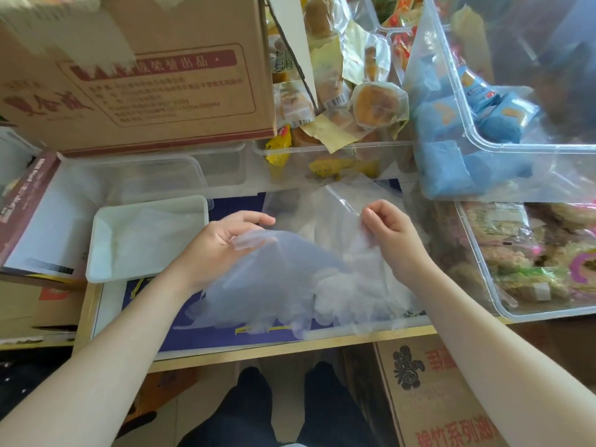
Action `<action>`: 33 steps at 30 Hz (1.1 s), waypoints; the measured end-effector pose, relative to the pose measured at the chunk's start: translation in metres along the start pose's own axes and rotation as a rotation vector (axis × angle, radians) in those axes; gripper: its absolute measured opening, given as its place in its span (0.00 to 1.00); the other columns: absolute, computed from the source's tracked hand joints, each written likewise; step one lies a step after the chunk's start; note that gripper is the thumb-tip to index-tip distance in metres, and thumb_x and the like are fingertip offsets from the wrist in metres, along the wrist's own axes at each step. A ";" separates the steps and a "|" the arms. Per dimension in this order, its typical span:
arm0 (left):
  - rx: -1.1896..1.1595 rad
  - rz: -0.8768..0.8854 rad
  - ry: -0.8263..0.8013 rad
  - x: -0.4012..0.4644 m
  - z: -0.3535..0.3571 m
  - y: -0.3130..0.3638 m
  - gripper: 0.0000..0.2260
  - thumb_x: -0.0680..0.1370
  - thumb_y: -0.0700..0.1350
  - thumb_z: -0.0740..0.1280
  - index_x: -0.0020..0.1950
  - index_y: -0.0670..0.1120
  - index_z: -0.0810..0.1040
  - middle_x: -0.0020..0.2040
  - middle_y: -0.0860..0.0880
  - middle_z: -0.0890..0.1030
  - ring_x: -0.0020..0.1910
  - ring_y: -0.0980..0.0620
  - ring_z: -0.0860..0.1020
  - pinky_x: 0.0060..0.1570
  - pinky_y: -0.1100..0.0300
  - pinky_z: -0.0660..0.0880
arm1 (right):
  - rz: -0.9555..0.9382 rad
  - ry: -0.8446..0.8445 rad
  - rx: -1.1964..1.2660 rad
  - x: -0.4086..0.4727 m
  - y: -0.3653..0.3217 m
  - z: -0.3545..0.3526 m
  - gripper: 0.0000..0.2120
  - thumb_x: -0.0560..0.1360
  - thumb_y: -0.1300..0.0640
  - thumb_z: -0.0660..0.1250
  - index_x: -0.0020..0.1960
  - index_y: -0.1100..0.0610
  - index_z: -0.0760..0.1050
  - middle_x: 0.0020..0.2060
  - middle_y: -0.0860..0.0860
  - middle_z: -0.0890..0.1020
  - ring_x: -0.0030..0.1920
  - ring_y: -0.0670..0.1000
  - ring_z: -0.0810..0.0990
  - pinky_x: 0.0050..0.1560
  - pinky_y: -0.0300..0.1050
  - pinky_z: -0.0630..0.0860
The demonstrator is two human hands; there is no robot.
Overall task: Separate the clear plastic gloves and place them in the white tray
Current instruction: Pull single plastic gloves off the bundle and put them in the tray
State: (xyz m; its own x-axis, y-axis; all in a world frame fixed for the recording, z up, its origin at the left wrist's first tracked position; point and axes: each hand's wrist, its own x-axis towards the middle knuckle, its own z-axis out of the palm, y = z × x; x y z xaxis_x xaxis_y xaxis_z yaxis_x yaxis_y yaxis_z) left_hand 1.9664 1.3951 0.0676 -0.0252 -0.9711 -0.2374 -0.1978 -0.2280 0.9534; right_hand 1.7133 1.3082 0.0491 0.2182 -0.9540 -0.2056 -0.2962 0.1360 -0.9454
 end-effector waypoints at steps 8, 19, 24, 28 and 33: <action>-0.329 -0.131 -0.225 0.013 0.012 0.008 0.33 0.58 0.66 0.76 0.56 0.48 0.82 0.59 0.50 0.80 0.53 0.51 0.80 0.50 0.57 0.77 | 0.008 -0.223 0.410 -0.019 -0.033 0.023 0.13 0.81 0.60 0.56 0.39 0.51 0.71 0.30 0.45 0.70 0.29 0.42 0.67 0.30 0.30 0.65; 0.072 0.223 0.053 0.011 0.004 0.002 0.14 0.70 0.56 0.67 0.46 0.48 0.84 0.44 0.54 0.84 0.46 0.57 0.81 0.48 0.63 0.75 | -0.002 -0.267 -0.072 -0.021 -0.014 0.016 0.06 0.77 0.65 0.62 0.45 0.58 0.76 0.41 0.49 0.79 0.43 0.49 0.76 0.52 0.45 0.74; 0.551 0.471 -0.051 0.012 -0.010 0.005 0.16 0.73 0.51 0.60 0.48 0.44 0.84 0.48 0.56 0.82 0.49 0.62 0.78 0.50 0.63 0.75 | -0.257 -0.228 -0.107 -0.025 -0.044 0.029 0.26 0.69 0.66 0.58 0.62 0.44 0.68 0.63 0.47 0.72 0.63 0.44 0.69 0.66 0.41 0.65; 0.650 0.476 -0.076 0.008 -0.014 0.009 0.18 0.74 0.53 0.58 0.52 0.46 0.83 0.52 0.53 0.83 0.51 0.54 0.80 0.50 0.54 0.78 | -0.727 -0.347 -0.587 -0.014 -0.060 0.039 0.17 0.69 0.64 0.65 0.56 0.52 0.77 0.68 0.55 0.68 0.69 0.57 0.64 0.66 0.50 0.65; 0.746 0.505 -0.019 0.001 -0.023 0.010 0.13 0.74 0.47 0.62 0.52 0.53 0.84 0.53 0.56 0.83 0.54 0.58 0.78 0.49 0.54 0.79 | -0.811 -0.253 -0.994 -0.005 -0.046 0.040 0.10 0.70 0.49 0.66 0.39 0.55 0.79 0.56 0.55 0.78 0.61 0.60 0.72 0.57 0.58 0.71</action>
State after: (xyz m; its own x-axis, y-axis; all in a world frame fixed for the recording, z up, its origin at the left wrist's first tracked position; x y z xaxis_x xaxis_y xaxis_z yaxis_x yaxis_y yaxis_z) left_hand 1.9866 1.3902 0.0813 -0.2962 -0.9402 0.1680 -0.7434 0.3374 0.5775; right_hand 1.7630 1.3175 0.0837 0.7935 -0.5793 0.1866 -0.5305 -0.8086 -0.2545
